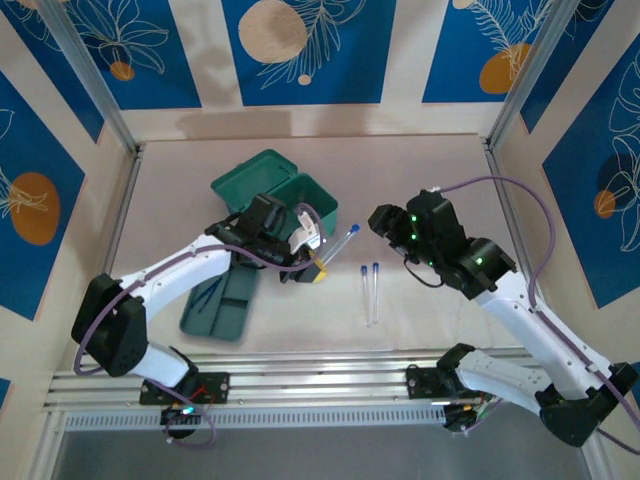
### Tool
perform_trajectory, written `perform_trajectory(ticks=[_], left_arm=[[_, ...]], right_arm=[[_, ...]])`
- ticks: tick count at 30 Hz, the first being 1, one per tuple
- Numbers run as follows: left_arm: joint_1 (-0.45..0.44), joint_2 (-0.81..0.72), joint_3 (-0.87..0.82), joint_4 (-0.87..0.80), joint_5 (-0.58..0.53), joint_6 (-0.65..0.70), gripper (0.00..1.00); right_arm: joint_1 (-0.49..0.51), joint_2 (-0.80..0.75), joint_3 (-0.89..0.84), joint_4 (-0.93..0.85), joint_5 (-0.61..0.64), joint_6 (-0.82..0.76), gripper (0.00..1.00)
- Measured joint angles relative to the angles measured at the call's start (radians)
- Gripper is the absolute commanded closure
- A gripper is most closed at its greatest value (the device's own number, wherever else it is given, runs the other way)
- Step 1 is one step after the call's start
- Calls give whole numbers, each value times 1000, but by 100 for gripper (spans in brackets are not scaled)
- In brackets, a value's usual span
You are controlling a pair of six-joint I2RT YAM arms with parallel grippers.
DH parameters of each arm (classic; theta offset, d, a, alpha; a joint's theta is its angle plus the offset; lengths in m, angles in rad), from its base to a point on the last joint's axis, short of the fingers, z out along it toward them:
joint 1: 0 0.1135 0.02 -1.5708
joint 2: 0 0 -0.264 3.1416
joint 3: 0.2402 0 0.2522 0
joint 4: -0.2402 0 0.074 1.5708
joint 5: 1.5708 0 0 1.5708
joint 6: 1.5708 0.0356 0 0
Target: Organize the chemistry lab equipment
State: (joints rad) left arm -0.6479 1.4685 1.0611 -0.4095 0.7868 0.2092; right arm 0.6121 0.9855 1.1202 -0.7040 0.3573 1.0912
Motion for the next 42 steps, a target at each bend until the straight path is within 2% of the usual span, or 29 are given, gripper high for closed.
perform_trajectory(ticks=[3,9,13,18,26,33,42], left_arm=[[0,-2,0,-2,0,3,93],[0,-2,0,-8,-12,11,92],[0,-2,0,-19,-16,11,92],[0,-2,0,-19,-15,11,92],[0,-2,0,-22,-15,11,92],[0,-2,0,-24,-15,11,92],[0,-2,0,-26,-20,12,91]], right_arm=[[-58,27,0,0,-142,-55,32],[-90,79,-24,36,-360,-113,35],[-104,109,-40,76,-444,-121,36],[-104,164,-40,127,-524,-134,43],[-104,230,-37,156,-579,-158,51],[-104,243,-14,167,-618,-180,67],[-104,243,-7,166,-631,-193,73]])
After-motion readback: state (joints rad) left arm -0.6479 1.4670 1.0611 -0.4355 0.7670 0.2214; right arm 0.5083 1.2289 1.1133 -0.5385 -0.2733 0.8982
